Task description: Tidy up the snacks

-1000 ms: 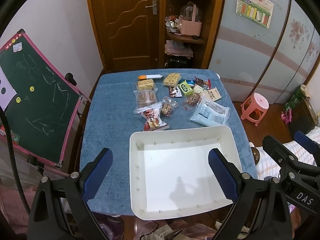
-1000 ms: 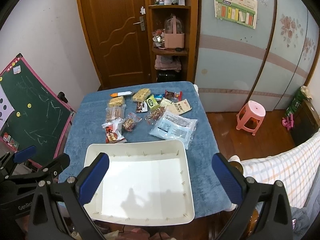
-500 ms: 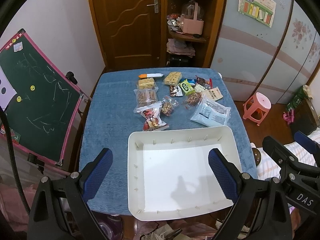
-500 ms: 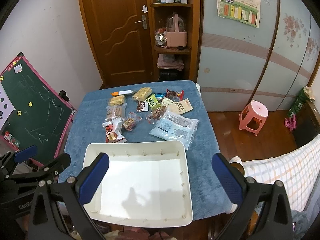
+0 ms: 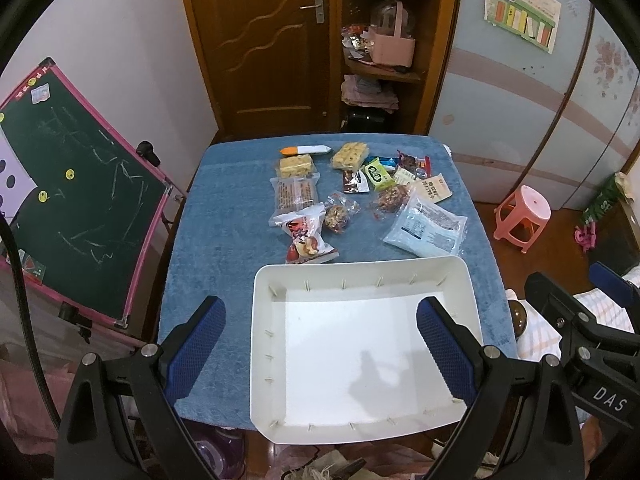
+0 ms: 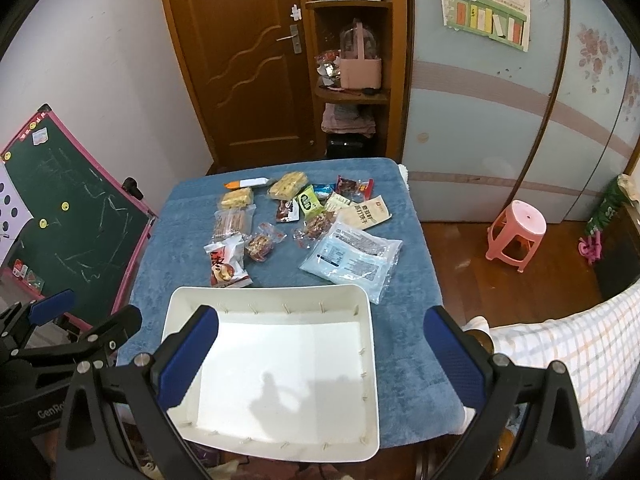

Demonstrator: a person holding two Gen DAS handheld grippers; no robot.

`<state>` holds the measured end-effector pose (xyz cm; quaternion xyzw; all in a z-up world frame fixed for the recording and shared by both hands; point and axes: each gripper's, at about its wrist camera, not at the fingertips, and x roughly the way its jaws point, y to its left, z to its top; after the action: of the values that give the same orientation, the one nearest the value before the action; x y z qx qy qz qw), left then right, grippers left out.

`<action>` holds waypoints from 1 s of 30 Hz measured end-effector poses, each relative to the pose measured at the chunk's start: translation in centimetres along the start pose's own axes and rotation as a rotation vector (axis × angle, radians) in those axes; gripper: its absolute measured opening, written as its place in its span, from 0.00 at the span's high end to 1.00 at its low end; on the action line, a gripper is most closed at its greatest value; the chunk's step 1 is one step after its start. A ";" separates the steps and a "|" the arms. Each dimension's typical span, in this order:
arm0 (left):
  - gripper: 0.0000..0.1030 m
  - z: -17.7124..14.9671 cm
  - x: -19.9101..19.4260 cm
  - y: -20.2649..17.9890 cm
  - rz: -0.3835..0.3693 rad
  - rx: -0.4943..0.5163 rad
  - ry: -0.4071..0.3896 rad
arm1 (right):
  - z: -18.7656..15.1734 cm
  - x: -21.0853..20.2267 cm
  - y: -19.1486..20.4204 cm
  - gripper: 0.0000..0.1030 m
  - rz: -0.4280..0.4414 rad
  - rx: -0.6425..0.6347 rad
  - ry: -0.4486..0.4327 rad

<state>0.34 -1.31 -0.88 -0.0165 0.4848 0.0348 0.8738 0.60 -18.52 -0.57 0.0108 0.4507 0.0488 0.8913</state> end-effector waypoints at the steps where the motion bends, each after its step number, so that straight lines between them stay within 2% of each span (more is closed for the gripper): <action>1: 0.07 0.1 0.1 -0.1 0.002 -0.002 0.001 | 0.0 0.0 -0.1 0.00 0.003 -0.001 0.000; 22: 0.07 -1.2 1.0 -0.7 0.062 -0.041 0.033 | -0.7 2.1 -1.2 0.00 0.089 -0.037 0.041; 26: 0.07 -0.2 2.3 -0.1 0.053 -0.030 0.032 | -0.4 3.3 -1.3 0.00 0.079 -0.035 0.049; 30: 0.07 2.1 4.9 1.8 0.049 -0.062 0.038 | 1.0 5.9 -2.8 0.00 0.085 0.038 0.098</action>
<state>4.58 0.85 -3.87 -0.0322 0.5004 0.0709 0.8623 5.10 -20.76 -4.88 0.0446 0.4937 0.0785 0.8649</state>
